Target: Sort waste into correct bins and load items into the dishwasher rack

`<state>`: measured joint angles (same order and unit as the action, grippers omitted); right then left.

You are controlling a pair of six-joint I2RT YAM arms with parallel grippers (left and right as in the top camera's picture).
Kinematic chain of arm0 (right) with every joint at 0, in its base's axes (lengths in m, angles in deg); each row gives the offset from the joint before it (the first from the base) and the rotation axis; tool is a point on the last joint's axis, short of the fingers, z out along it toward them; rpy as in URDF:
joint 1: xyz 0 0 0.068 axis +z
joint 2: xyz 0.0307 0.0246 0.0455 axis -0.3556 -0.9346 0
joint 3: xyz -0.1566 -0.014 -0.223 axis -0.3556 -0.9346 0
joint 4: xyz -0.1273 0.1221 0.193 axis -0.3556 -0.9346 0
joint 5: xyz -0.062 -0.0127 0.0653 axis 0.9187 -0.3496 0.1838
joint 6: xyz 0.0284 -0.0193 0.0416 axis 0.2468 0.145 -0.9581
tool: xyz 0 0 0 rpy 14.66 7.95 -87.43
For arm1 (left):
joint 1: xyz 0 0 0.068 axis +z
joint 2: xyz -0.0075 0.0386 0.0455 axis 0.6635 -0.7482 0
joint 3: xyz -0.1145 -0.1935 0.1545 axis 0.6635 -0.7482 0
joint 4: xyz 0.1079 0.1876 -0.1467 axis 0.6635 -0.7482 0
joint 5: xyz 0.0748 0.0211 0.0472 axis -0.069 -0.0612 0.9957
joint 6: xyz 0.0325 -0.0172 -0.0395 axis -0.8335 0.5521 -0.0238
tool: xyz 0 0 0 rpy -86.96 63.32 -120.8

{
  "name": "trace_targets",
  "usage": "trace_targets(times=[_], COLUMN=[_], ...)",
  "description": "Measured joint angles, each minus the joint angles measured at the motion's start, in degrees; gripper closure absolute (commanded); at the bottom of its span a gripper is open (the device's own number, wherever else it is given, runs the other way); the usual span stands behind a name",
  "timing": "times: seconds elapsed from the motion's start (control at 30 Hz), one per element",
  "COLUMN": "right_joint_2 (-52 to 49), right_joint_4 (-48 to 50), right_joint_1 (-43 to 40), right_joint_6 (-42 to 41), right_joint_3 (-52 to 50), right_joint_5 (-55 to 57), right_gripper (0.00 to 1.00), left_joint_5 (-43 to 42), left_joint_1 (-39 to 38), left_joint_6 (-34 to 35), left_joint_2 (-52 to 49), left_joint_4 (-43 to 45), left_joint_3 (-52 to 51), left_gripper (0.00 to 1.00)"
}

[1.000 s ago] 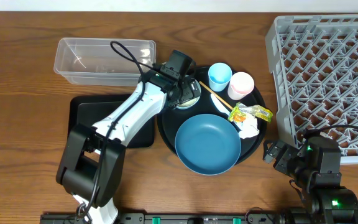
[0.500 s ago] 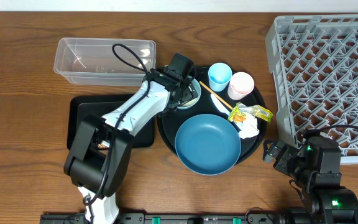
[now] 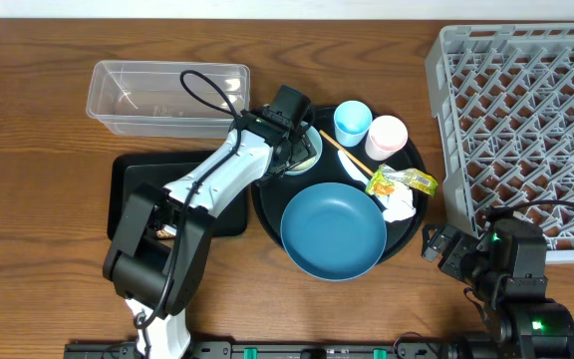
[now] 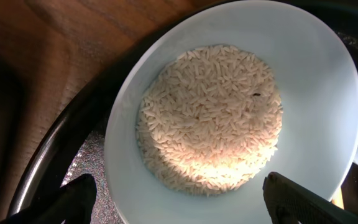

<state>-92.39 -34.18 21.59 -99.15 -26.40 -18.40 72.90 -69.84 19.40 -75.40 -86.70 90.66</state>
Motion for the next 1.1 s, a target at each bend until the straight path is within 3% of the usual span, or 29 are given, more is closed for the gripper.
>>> trace_targets(times=[0.2,0.57,0.8,1.1], right_joint_2=[0.0,0.0,0.0,0.0], right_joint_4=[0.0,0.0,0.0,0.0], right_joint_1=[0.0,0.0,0.0,0.0], right_joint_6=[0.0,0.0,0.0,0.0], right_joint_3=[0.0,0.0,0.0,0.0], right_joint_5=[0.0,0.0,0.0,0.0], right_gripper=[0.01,0.01,0.01,0.01], left_joint_5=[0.3,0.1,-2.5,-3.5], left_joint_1=[0.0,-0.9,-6.7,-7.4], left_joint_6=[-4.9,-16.3,-30.9,-41.4], left_joint_2=[0.6,14.2,9.6,4.2], left_joint_4=[-2.3,-1.9,-2.0,-1.9], left_joint_3=[0.0,0.2,0.3,0.3], left_gripper=[0.04,0.03,0.03,0.03])
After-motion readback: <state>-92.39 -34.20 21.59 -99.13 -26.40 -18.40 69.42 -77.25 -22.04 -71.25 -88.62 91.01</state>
